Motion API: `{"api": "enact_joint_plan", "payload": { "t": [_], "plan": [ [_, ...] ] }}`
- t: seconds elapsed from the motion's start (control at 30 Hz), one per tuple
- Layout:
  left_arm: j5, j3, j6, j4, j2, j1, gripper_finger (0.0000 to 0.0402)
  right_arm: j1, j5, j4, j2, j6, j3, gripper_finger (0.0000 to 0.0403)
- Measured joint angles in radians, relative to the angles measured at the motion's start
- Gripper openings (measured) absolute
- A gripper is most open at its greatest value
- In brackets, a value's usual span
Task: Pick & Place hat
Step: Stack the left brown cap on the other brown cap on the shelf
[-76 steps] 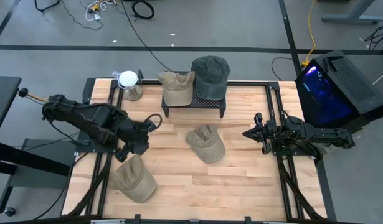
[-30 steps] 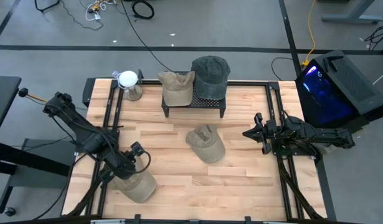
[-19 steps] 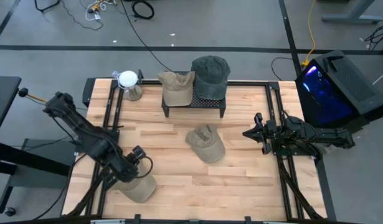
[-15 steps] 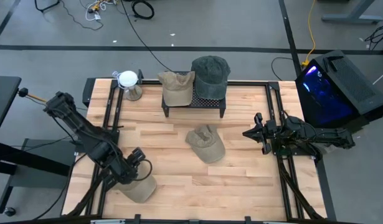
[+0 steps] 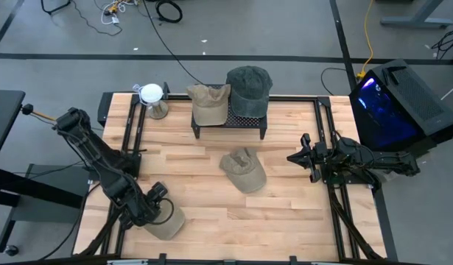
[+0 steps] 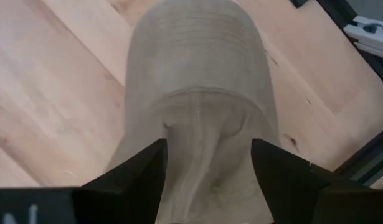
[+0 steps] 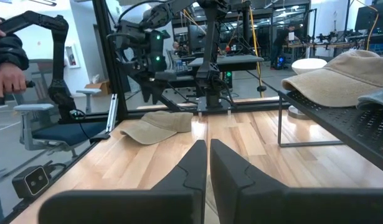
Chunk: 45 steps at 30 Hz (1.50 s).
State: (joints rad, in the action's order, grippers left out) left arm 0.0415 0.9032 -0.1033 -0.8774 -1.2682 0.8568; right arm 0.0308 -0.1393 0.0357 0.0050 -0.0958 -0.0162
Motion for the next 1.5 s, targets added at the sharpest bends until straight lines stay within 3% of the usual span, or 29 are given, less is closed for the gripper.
{"api": "enact_joint_plan", "payload": {
  "t": [0.87,1.5],
  "plan": [
    [-0.023,-0.208,-0.051,0.132,0.0,0.007,0.0175,0.0,0.0,0.0,0.0,0.0,0.0,0.0025],
    [-0.016,-0.225,-0.042,0.15,0.0,0.004,0.0017,0.0,0.0,0.0,0.0,0.0,0.0,0.0025]
  ]
}}
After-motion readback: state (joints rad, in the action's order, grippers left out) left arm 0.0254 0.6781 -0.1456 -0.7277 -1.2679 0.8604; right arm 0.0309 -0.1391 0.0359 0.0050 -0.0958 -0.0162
